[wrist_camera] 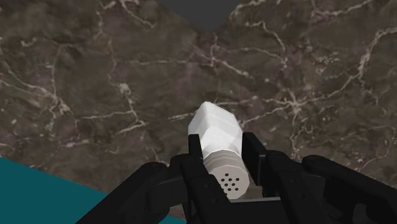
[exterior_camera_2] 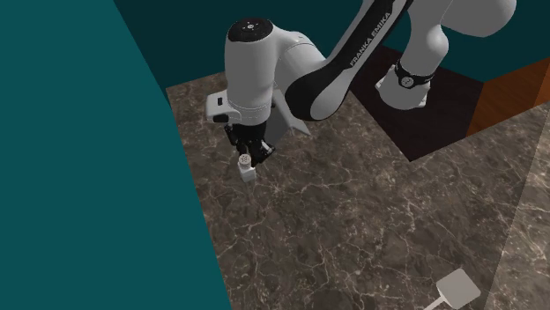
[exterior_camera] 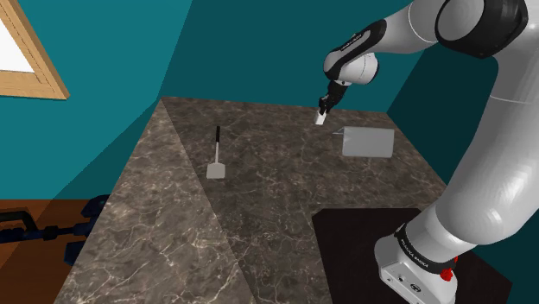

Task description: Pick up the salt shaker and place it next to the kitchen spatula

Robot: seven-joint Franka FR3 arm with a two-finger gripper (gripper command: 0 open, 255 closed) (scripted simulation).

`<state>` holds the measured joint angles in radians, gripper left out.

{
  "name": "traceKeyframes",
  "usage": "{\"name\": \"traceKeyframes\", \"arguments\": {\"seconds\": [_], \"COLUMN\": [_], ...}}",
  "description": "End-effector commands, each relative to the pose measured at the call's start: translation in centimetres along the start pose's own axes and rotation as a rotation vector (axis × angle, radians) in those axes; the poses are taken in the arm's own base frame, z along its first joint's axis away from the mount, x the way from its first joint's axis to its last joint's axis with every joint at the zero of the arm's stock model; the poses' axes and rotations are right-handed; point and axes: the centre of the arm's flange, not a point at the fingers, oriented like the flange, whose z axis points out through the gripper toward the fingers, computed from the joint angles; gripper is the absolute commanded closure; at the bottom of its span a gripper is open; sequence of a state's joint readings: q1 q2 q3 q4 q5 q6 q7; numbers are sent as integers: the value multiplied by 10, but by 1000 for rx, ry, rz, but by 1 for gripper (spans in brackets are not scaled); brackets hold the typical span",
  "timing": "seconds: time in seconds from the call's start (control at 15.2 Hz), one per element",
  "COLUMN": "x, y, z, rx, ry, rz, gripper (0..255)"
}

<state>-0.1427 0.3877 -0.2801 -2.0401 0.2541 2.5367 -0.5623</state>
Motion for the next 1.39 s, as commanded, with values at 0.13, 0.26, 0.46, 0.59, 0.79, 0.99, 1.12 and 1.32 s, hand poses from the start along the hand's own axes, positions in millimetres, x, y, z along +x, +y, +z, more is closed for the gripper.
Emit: {"name": "traceKeyframes", "arguments": {"seconds": [0.13, 0.26, 0.46, 0.59, 0.79, 0.99, 1.12, 1.32], "x": [0, 0, 2, 4, 6, 8, 10, 12], "y": [0, 0, 0, 0, 0, 1, 1, 1], "z": [0, 0, -15, -26, -42, -57, -68, -83], "rx": [0, 0, 0, 0, 0, 0, 0, 0], "ry": [0, 0, 0, 0, 0, 0, 0, 0], "rz": [0, 0, 0, 0, 0, 0, 0, 0], "gripper": [255, 255, 255, 255, 255, 255, 255, 255]}}
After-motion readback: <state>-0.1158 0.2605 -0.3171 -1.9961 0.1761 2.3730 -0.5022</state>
